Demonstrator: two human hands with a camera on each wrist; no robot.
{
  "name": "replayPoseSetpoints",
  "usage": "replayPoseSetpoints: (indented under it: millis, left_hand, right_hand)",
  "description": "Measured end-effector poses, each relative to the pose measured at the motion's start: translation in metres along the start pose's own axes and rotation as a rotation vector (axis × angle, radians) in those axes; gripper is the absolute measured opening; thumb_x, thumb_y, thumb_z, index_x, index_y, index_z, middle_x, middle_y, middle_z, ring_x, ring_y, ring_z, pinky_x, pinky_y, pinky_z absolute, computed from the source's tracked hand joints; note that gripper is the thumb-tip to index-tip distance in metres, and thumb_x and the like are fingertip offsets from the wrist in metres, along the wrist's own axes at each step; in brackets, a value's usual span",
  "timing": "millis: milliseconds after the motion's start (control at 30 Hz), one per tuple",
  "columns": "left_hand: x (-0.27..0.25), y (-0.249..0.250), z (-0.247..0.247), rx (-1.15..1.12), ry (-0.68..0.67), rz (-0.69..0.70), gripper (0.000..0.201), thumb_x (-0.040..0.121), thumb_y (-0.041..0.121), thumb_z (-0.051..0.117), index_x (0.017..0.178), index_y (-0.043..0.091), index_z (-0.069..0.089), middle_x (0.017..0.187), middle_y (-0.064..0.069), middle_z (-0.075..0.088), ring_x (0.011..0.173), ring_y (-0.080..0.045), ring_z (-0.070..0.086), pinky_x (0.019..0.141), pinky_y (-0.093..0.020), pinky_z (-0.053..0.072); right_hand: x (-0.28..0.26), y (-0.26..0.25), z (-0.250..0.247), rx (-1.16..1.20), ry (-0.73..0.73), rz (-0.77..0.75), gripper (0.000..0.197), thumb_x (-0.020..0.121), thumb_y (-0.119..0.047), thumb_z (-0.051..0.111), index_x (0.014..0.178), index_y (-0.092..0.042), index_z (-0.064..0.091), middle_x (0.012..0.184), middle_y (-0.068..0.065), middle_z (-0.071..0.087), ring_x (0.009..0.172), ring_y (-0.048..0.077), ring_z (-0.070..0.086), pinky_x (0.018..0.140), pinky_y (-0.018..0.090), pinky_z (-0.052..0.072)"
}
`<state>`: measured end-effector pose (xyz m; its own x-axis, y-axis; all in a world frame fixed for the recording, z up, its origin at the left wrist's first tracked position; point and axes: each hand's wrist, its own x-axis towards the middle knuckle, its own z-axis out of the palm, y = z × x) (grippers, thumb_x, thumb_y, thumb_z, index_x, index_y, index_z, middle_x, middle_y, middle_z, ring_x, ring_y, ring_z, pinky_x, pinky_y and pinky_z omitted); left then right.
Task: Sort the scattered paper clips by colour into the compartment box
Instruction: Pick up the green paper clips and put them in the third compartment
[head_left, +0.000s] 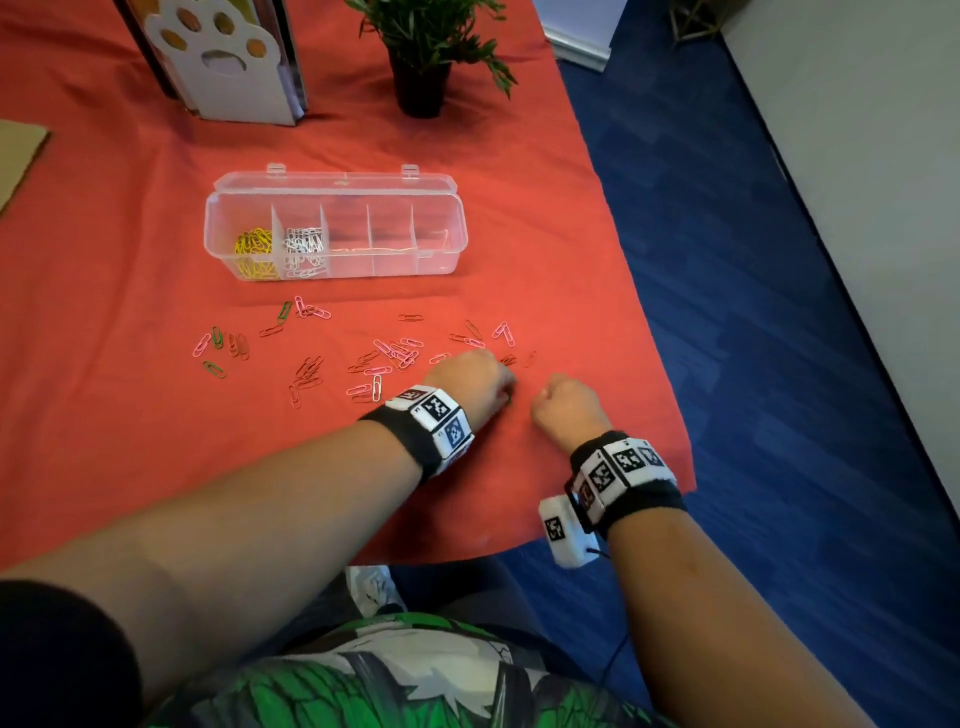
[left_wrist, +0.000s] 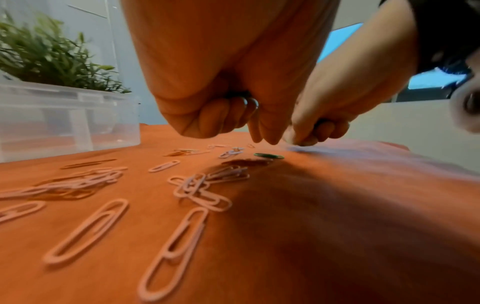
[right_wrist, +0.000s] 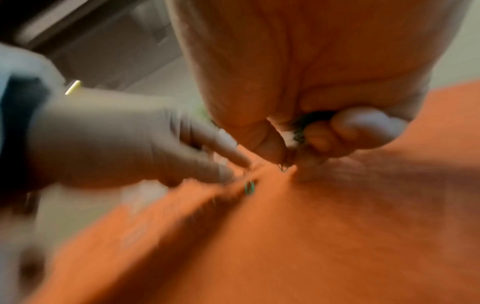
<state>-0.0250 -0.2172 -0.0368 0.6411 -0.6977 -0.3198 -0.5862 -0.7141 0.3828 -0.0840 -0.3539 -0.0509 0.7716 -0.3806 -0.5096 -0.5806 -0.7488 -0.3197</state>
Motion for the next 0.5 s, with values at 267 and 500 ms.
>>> replayPoseSetpoints:
  millis: [267, 500]
  left_hand:
    - [0.014, 0.007, 0.013, 0.145, -0.020, -0.008, 0.021, 0.090, 0.012, 0.044, 0.104, 0.008, 0.058, 0.107, -0.013, 0.056, 0.100, -0.035, 0.061, 0.080, -0.043, 0.051]
    - [0.008, 0.006, 0.003, -0.242, 0.055, -0.145, 0.020, 0.086, 0.024, 0.048, 0.089, 0.008, 0.061, 0.094, -0.015, 0.064, 0.085, -0.030, 0.059, 0.074, -0.033, 0.044]
  right_hand:
    - [-0.012, 0.009, -0.026, 1.107, -0.104, 0.154, 0.027, 0.089, 0.005, 0.037, 0.086, -0.017, 0.052, 0.066, 0.001, 0.046, 0.051, 0.010, 0.036, 0.042, 0.018, 0.029]
    - [-0.016, -0.004, -0.046, 1.674, -0.338, 0.217, 0.023, 0.091, -0.013, 0.036, 0.076, -0.010, 0.052, 0.073, 0.006, 0.052, 0.064, 0.017, 0.055, 0.053, 0.022, 0.048]
